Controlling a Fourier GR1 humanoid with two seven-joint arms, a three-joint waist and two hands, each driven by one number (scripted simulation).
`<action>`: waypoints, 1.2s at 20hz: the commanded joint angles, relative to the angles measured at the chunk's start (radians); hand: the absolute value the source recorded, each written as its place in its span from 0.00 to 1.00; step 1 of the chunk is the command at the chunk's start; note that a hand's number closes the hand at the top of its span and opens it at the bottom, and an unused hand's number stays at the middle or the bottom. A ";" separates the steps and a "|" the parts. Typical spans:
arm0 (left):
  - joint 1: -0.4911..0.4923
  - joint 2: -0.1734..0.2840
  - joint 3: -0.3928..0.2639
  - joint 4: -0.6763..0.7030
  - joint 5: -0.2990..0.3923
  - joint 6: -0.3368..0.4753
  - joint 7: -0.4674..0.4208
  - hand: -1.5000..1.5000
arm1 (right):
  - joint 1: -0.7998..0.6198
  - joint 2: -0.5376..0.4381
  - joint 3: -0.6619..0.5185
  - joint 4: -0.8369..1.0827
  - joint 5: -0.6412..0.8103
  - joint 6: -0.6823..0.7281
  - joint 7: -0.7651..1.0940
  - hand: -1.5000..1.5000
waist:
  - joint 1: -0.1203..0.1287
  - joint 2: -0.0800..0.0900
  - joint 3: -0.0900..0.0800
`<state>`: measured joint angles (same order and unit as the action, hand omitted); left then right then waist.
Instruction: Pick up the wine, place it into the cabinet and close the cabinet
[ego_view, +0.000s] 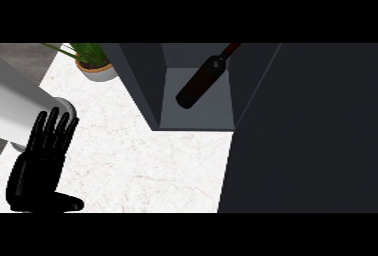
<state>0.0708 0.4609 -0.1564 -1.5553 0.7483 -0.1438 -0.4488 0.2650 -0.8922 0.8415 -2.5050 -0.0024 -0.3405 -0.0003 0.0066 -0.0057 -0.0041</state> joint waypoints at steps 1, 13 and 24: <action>-0.002 0.021 0.027 0.003 0.016 -0.026 0.011 0.00 | -0.065 0.099 0.097 -0.195 0.009 0.000 0.127 1.00 | 0.006 0.004 -0.001; 0.014 0.100 0.089 0.006 0.090 -0.142 0.056 0.00 | -0.185 0.214 0.064 -0.113 -0.073 0.033 0.187 1.00 | 0.046 0.010 -0.003; -0.031 0.133 0.124 0.039 0.111 -0.163 0.086 0.00 | -0.421 0.397 -0.016 0.035 -0.125 0.057 0.342 1.00 | 0.076 0.015 -0.005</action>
<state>0.0455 0.5796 -0.0397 -1.5200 0.8548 -0.3007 -0.3776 -0.0639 -0.6641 0.7045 -2.4445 -0.0562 -0.2524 0.2465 0.0784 0.0116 -0.0093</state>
